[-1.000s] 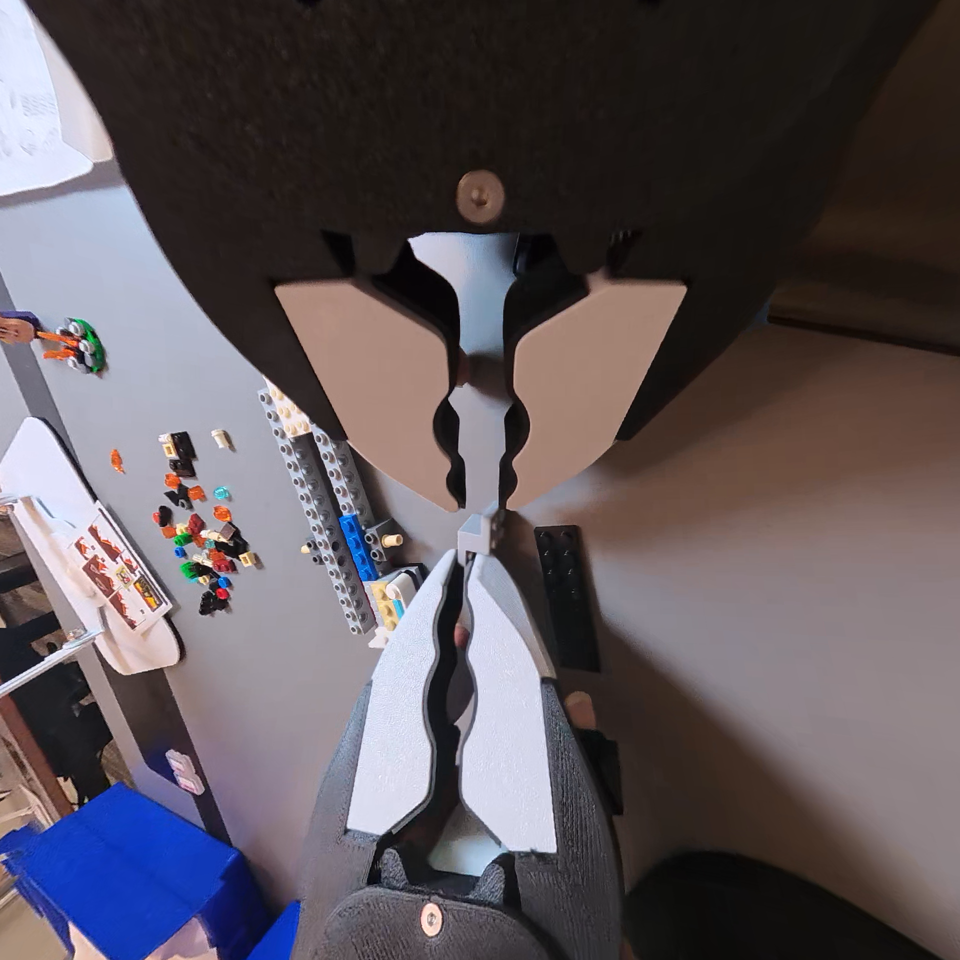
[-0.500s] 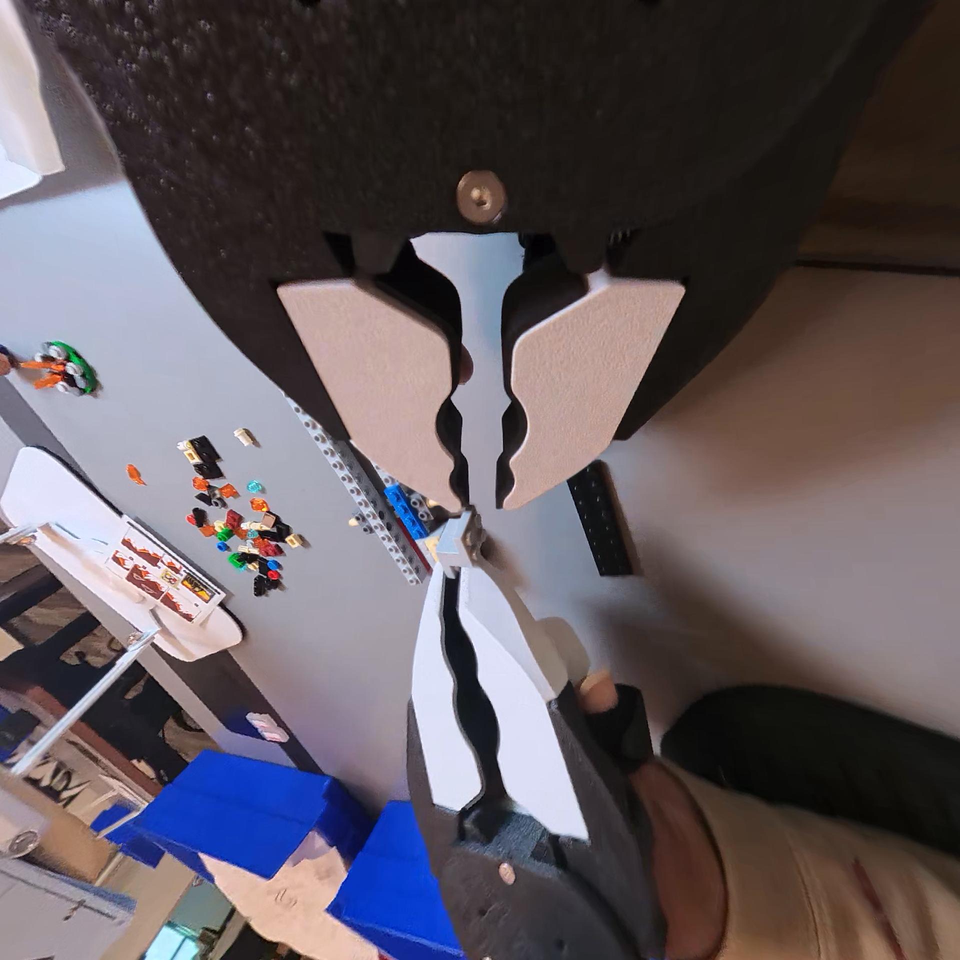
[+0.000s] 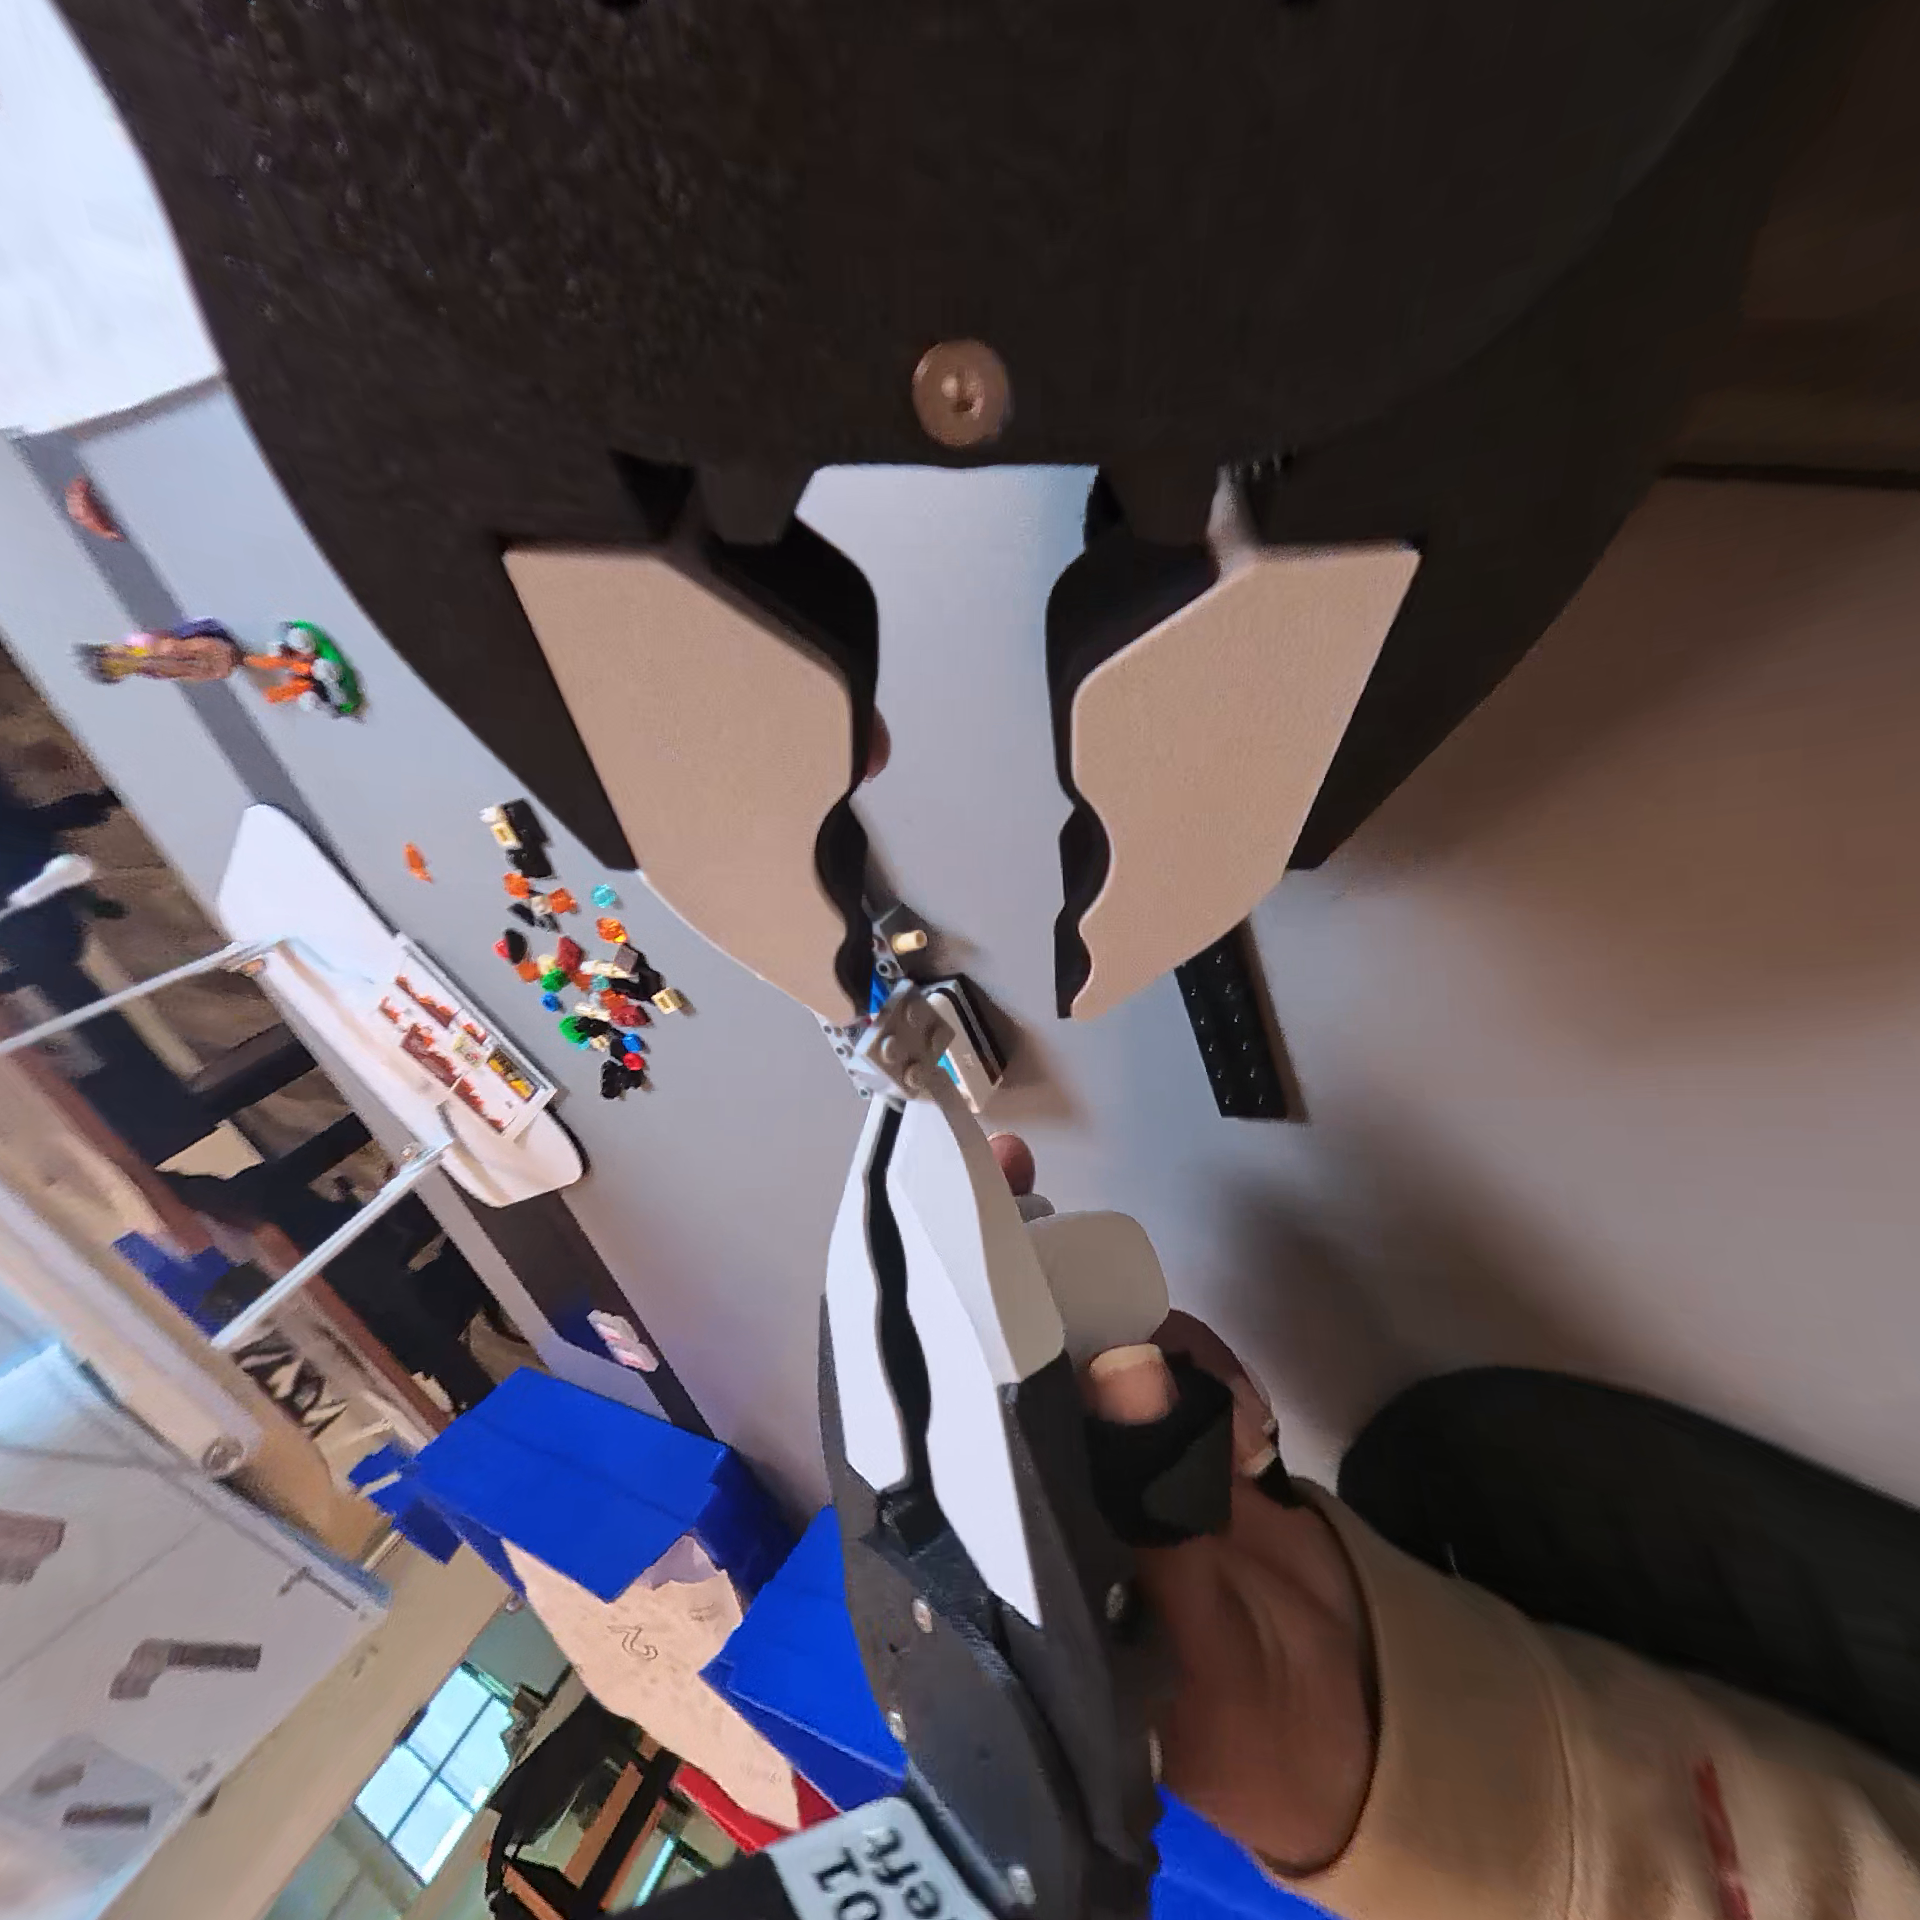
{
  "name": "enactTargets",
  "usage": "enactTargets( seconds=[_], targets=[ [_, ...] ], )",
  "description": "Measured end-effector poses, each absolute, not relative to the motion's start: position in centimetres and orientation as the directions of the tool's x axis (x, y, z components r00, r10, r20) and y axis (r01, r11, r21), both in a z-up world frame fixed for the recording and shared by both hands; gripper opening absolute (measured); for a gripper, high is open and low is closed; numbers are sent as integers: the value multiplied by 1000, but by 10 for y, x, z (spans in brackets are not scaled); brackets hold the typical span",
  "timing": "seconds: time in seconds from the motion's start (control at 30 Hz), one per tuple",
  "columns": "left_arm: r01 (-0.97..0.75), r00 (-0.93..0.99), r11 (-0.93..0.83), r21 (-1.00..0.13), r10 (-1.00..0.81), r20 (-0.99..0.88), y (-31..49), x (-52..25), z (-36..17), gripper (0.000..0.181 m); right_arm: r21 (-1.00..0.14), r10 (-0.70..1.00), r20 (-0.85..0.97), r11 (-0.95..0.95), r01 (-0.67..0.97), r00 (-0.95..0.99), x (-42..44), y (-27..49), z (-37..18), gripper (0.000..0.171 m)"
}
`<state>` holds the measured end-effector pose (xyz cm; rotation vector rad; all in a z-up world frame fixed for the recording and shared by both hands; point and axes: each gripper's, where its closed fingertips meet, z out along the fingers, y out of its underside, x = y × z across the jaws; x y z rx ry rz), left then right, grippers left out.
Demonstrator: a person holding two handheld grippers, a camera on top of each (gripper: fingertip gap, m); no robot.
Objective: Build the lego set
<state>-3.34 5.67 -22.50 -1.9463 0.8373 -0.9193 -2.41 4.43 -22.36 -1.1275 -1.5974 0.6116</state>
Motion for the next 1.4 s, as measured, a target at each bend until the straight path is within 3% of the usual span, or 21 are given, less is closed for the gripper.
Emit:
enactTargets(
  seconds=[0.2, 0.57, 0.87, 1.17, 1.4],
  targets=[
    [-268, 484, -470, -841, -820, 305, 49, -26, -235, 5, -684, 776, 627, 590, 429, -69, -25, 42, -236, 34],
    [-253, 447, -531, -808, -806, 389, 42, -23, -238, 5, -676, 762, 646, 604, 422, -57, -26, 42, -233, 22],
    [-224, 429, -499, -837, -822, 374, 43, -25, -228, 3, -804, 878, 479, 438, 402, 1, -25, 45, -227, 20],
    [69, 402, -514, -855, -770, 496, 55, -25, -190, 3, -940, 932, 289, 232, 252, 219, -21, 63, -186, 22],
    [230, 383, -532, -815, -720, 579, 60, -23, -177, 3, -954, 907, 279, 225, 196, 316, -19, 70, -172, 22]
  ],
)
